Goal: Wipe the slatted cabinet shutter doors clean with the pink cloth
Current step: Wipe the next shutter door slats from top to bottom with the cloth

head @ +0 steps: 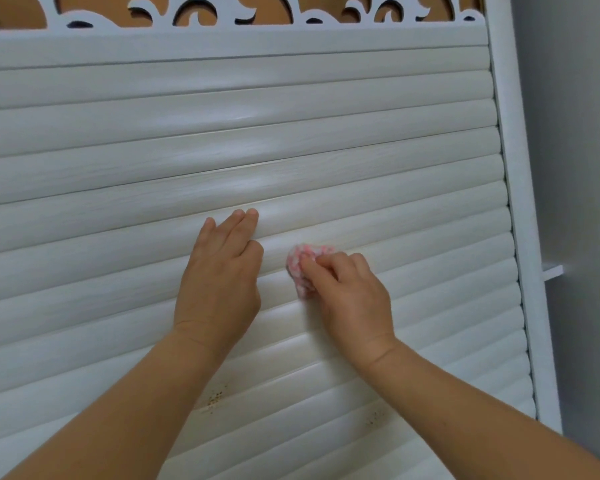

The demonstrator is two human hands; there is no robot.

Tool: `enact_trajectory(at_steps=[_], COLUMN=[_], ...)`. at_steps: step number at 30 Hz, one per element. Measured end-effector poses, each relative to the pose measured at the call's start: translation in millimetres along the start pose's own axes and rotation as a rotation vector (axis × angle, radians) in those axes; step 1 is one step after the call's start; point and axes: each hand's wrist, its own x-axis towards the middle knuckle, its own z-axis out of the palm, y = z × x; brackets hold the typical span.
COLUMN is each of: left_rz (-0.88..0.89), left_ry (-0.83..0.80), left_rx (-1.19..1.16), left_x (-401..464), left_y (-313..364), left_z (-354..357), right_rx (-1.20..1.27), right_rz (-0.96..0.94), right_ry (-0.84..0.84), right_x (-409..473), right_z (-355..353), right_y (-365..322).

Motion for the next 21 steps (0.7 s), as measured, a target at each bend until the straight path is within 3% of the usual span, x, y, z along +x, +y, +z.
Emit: enact_trajectory(at_steps=[3,8,13,16,18,21], left_rz=[0.016,0.016,-0.016,-0.041,-0.049,-0.043], left_ry=[-0.026,-0.03,-0.035,-0.039,-0.037,-0.035], left_rx=[0.017,0.001,-0.032,-0.042,-0.044,-0.04], left_x=[-1.4,-1.3,-1.0,0.0,0.2,0.3], left_y=[-1.7,-2.5,1.4,4.4,5.4,5.0], left_z=[-1.4,-1.8,-3.0,-2.8,-2.9,-3.2], right_rx=[-0.093,-0.121,-0.142,-0.088,-0.032,0.077], right_rz=[-0.117,-0.001,0.478,0.602,0.521,0.257], right_ry=[-0.029,-0.06,-0.093,-0.032,0.01,0.001], right_x=[-1.1,0.1,3.0,7.0,4.5,-0.8], right_z=[-4.8,-16.8,-25.5,-22.3,-16.2,-8.7], right_y=[26.3,70.6,105.7,89.2,67.4,23.3])
